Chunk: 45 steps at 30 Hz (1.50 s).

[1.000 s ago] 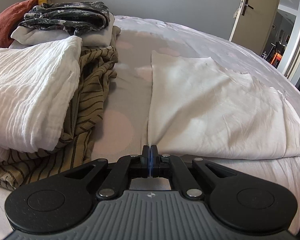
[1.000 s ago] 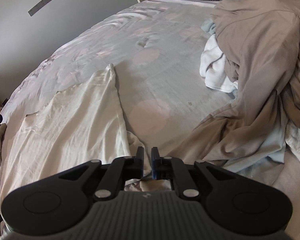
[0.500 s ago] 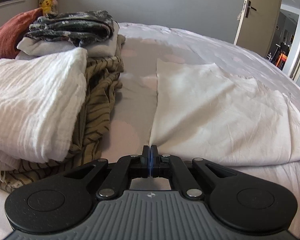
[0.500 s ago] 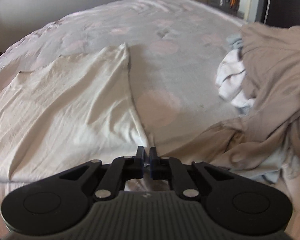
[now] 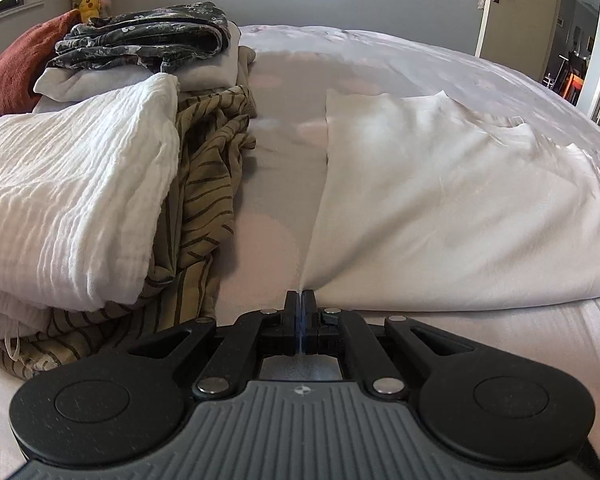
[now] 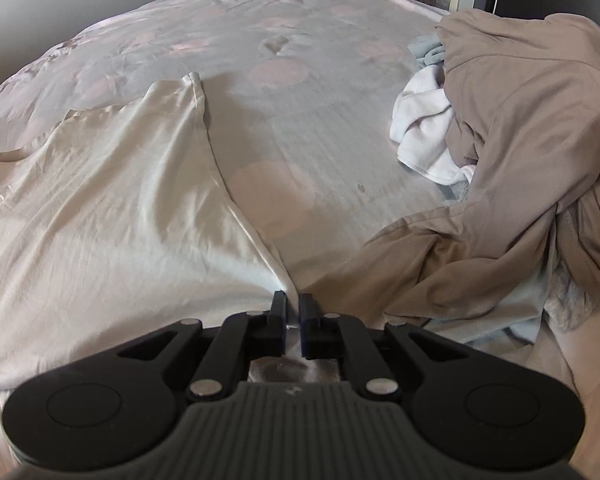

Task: Fold clothes

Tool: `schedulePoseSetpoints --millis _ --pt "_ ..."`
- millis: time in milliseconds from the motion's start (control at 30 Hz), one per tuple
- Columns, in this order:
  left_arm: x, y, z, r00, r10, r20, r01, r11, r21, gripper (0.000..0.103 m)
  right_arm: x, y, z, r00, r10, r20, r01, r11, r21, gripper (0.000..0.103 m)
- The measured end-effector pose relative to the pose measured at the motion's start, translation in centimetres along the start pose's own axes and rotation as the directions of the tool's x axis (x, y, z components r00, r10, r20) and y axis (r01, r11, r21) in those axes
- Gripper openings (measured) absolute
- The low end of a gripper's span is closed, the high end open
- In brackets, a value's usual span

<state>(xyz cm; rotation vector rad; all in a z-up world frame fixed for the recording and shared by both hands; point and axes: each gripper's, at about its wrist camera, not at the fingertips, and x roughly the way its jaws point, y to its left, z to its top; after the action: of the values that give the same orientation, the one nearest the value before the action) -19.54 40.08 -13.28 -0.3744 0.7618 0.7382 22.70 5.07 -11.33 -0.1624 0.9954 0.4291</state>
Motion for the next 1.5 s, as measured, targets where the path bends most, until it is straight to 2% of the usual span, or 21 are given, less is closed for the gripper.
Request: schedulePoseSetpoints --millis 33,67,133,167,267,333,400,433,600,667,700,800,900,967,1000,1067,1200,1300,1400,1500 --pt "-0.4 0.3 0.1 1.0 0.007 -0.003 -0.007 1.0 -0.009 0.005 -0.4 -0.4 0.0 1.0 -0.013 0.01 0.012 1.0 0.026 0.025" --pt "-0.8 0.6 0.2 1.0 0.018 -0.006 -0.018 1.0 -0.019 0.005 -0.7 -0.8 0.0 0.999 -0.025 0.02 0.024 0.998 0.052 0.044" --pt "-1.6 1.2 0.3 0.999 0.033 -0.003 -0.033 0.998 -0.049 0.005 -1.5 -2.4 0.0 0.998 -0.049 0.05 0.041 0.988 0.152 0.043" --pt "-2.0 1.6 0.4 0.999 0.033 0.006 -0.032 0.997 -0.073 0.005 -1.9 -3.2 0.0 0.997 -0.035 0.074 0.02 0.98 0.2 0.041" --pt "-3.1 1.7 1.3 0.998 -0.004 0.055 0.01 0.993 -0.118 0.005 -3.1 -3.9 -0.2 0.98 0.088 0.179 -0.127 0.966 0.226 0.031" --pt "-3.3 1.1 2.4 0.995 -0.056 0.086 0.065 0.992 -0.112 0.005 -3.4 -2.7 0.0 0.966 0.161 0.203 -0.193 0.969 0.154 0.027" --pt "-2.8 -0.4 3.4 0.989 -0.111 0.093 0.119 0.99 -0.079 0.005 -3.2 -0.6 0.3 0.953 0.231 0.195 -0.245 0.968 0.049 0.017" --pt "-2.4 -1.3 3.7 0.987 -0.133 0.092 0.138 0.989 -0.052 0.005 -3.1 0.6 0.4 0.946 0.266 0.188 -0.27 0.963 -0.004 0.017" --pt "0.6 -6.4 5.0 0.976 -0.212 0.043 0.208 0.974 0.088 0.005 -2.3 6.6 0.6 0.894 0.426 0.137 -0.392 0.894 -0.218 0.016" --pt "1.8 -7.8 5.5 0.976 -0.218 0.029 0.213 0.969 0.128 0.005 -1.9 8.8 0.6 0.887 0.444 0.126 -0.394 0.87 -0.297 0.016" --pt "2.3 -8.3 5.9 0.977 -0.213 0.03 0.207 0.968 0.142 0.007 -1.7 9.6 0.7 0.887 0.444 0.125 -0.385 0.862 -0.329 0.016" --pt "3.4 -8.5 7.5 0.98 -0.189 0.057 0.177 0.969 0.172 0.025 -0.6 11.0 1.7 0.89 0.438 0.129 -0.365 0.851 -0.377 0.017" --pt "4.8 -8.1 9.6 0.984 -0.159 0.076 0.141 0.969 0.201 0.028 1.3 10.9 3.8 0.895 0.43 0.119 -0.365 0.86 -0.357 0.017" --pt "6.2 -7.6 11.0 0.987 -0.14 0.08 0.121 0.971 0.207 0.033 2.8 10.8 5.4 0.902 0.416 0.112 -0.358 0.868 -0.344 0.017" --pt "7.0 -7.3 11.7 0.988 -0.128 0.084 0.109 0.973 0.204 0.043 3.6 10.7 6.3 0.907 0.407 0.111 -0.351 0.873 -0.338 0.017" --pt "8.7 -6.6 12.9 0.991 -0.101 0.088 0.084 0.979 0.183 0.055 5.2 10.5 8.2 0.915 0.385 0.119 -0.33 0.885 -0.33 0.018" --pt "12.3 -5.1 15.0 0.994 -0.08 0.068 0.073 0.992 0.098 0.057 7.9 9.2 12.5 0.928 0.33 0.175 -0.278 0.923 -0.268 0.04" --pt "14.8 -3.9 16.6 0.994 -0.088 0.06 0.086 0.996 0.035 0.057 10.1 7.8 15.8 0.936 0.303 0.182 -0.273 0.947 -0.172 0.04" --pt "16.8 -3.1 17.9 0.994 -0.102 0.049 0.103 0.995 -0.011 0.058 12.3 6.9 18.0 0.934 0.317 0.165 -0.305 0.948 -0.095 0.04" --pt "18.3 -2.4 18.6 0.992 -0.125 0.017 0.126 0.99 -0.062 0.057 14.1 6.9 18.8 0.934 0.334 0.127 -0.328 0.942 -0.066 0.039"
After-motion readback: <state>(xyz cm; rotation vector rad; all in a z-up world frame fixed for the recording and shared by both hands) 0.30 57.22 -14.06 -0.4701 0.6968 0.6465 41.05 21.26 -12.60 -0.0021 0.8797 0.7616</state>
